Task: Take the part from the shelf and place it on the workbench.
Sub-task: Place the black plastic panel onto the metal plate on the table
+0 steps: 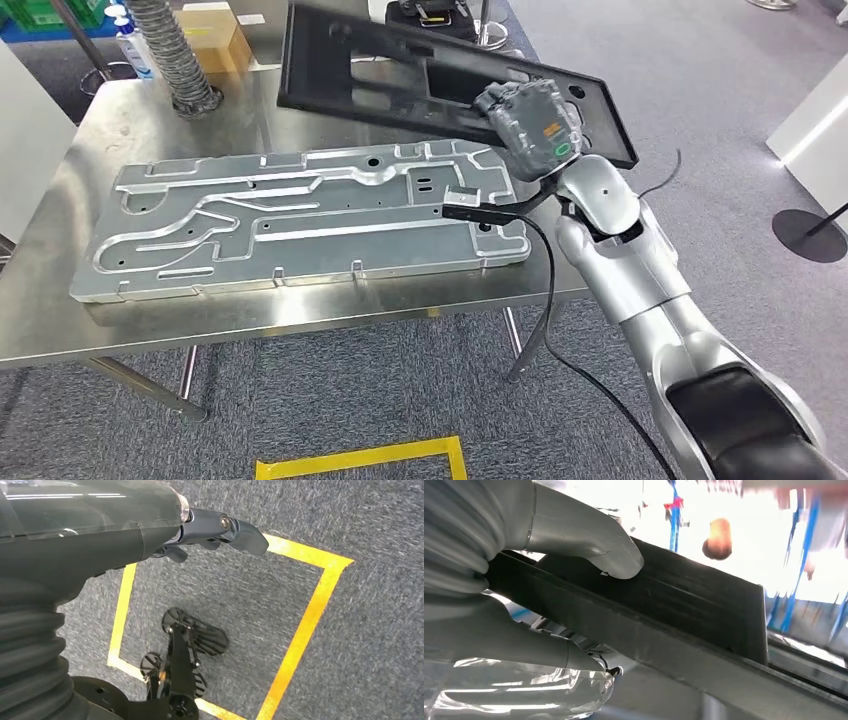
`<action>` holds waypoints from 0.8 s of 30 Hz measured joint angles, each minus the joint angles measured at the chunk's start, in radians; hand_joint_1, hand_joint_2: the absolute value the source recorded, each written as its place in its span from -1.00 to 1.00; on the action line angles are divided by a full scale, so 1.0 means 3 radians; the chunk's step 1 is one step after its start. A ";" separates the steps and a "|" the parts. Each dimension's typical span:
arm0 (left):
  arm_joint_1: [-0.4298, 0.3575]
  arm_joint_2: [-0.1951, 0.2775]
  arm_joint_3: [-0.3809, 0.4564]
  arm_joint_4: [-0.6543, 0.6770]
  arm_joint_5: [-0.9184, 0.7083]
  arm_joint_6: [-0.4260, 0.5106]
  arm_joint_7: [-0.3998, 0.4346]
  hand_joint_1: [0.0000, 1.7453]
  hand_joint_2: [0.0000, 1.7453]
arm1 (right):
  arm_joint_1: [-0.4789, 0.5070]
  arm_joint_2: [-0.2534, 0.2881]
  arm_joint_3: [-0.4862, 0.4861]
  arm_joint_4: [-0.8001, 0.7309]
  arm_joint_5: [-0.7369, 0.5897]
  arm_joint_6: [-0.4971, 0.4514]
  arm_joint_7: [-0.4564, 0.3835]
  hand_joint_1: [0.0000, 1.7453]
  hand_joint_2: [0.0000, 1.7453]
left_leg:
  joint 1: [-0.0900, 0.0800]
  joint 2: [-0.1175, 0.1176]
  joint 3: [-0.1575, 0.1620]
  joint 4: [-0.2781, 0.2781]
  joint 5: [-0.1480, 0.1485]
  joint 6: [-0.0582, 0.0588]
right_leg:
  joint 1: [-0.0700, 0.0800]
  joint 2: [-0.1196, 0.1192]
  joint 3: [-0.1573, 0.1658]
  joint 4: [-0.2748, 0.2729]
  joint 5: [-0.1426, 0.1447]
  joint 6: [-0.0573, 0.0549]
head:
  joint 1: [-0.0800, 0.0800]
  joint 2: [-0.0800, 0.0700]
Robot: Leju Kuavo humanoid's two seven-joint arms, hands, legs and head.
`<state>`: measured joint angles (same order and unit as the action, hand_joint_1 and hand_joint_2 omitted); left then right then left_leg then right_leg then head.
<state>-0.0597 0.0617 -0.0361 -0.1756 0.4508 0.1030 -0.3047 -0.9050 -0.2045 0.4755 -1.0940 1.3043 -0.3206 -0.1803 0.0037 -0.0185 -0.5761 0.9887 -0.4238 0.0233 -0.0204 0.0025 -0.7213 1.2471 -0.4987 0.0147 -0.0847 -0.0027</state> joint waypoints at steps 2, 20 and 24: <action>-0.0022 -0.0001 -0.0003 -0.0002 -0.0018 -0.0015 0.0000 -1.00 1.00 | -0.0181 0.0006 0.0238 0.0427 0.0133 0.0082 -0.0005 1.00 1.00 | 0.0028 -0.0053 -0.0006 0.0042 -0.0030 -0.0045 | -0.0025 -0.0017 0.0204 -0.0439 0.0222 0.0041 | 0.0001 0.0000; -0.0045 -0.0037 -0.0010 -0.0011 -0.0093 -0.0071 -0.0042 -1.00 1.00 | -0.0409 -0.0084 0.0885 0.1816 0.0079 0.0172 -0.0162 1.00 1.00 | -0.0007 -0.0051 -0.0284 0.0111 0.0129 -0.0090 | 0.0092 -0.0218 0.0513 -0.0756 0.0078 -0.0073 | 0.0000 0.0000; -0.0058 -0.0031 -0.0032 -0.0011 -0.0164 -0.0072 -0.0041 -1.00 1.00 | -0.0388 -0.0072 0.0887 0.1860 0.0047 -0.0104 -0.0154 1.00 1.00 | 0.0007 -0.0058 -0.0248 0.0060 0.0151 -0.0015 | 0.0065 -0.0172 0.0462 -0.0657 -0.0013 -0.0014 | 0.0000 0.0000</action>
<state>-0.0772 0.0523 -0.0458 -0.1789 0.4015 0.0814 -0.3169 -1.0214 -0.2259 0.7417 -0.5360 1.3184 -0.3517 -0.2265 0.0058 -0.0360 -0.6507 1.0067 -0.3783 0.0188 -0.0008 -0.0491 -0.5827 1.0500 -0.5027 0.0104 -0.0847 -0.0027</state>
